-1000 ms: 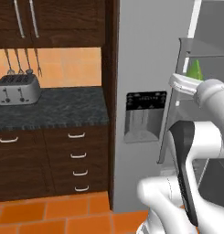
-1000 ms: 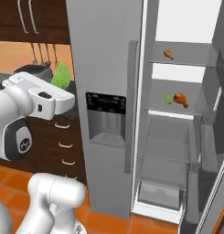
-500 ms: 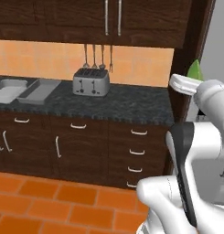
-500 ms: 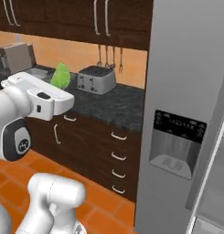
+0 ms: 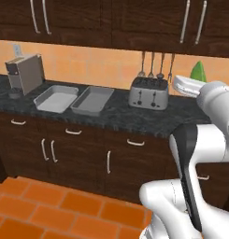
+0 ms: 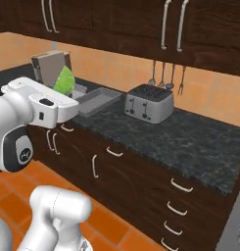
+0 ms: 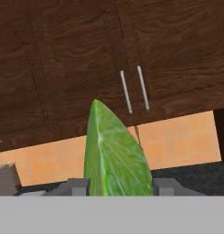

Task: Place one lemon wedge and one chicken drumstick in each tupperware on the nearby counter, to pack two identical lunches.

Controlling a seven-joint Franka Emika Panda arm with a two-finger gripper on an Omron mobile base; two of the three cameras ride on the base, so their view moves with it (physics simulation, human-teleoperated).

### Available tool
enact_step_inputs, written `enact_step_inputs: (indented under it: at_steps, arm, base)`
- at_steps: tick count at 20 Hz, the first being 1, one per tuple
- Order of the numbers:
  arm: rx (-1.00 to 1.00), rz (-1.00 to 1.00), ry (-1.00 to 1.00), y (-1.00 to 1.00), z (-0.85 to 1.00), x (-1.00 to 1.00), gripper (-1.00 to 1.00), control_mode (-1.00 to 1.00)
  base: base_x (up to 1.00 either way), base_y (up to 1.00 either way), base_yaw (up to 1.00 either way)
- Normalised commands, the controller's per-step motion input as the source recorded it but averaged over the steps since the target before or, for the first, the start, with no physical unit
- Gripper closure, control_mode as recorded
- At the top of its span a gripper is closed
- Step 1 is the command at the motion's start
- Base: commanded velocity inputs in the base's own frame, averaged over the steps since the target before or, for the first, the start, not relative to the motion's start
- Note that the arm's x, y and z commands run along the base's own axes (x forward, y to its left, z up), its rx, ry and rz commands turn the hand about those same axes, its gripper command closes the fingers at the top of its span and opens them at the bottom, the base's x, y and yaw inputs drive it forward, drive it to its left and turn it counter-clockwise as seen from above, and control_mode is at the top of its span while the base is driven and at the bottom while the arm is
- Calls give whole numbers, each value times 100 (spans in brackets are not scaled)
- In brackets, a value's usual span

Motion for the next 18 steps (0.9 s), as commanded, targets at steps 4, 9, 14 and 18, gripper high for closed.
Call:
enact_step_inputs:
  at_steps: [4, 9, 14, 18]
  arm:
    - [0, 0, 0, 0, 0, 0, 100, 100]
    - [0, 0, 0, 0, 0, 0, 100, 100]
    - [0, 0, 0, 0, 0, 0, 100, 100]
    - [0, 0, 0, 0, 0, 0, 100, 100]
  base:
    - [49, 100, 4]
    - [66, 100, -11]
    - [50, 100, -31]
    - [37, 100, -42]
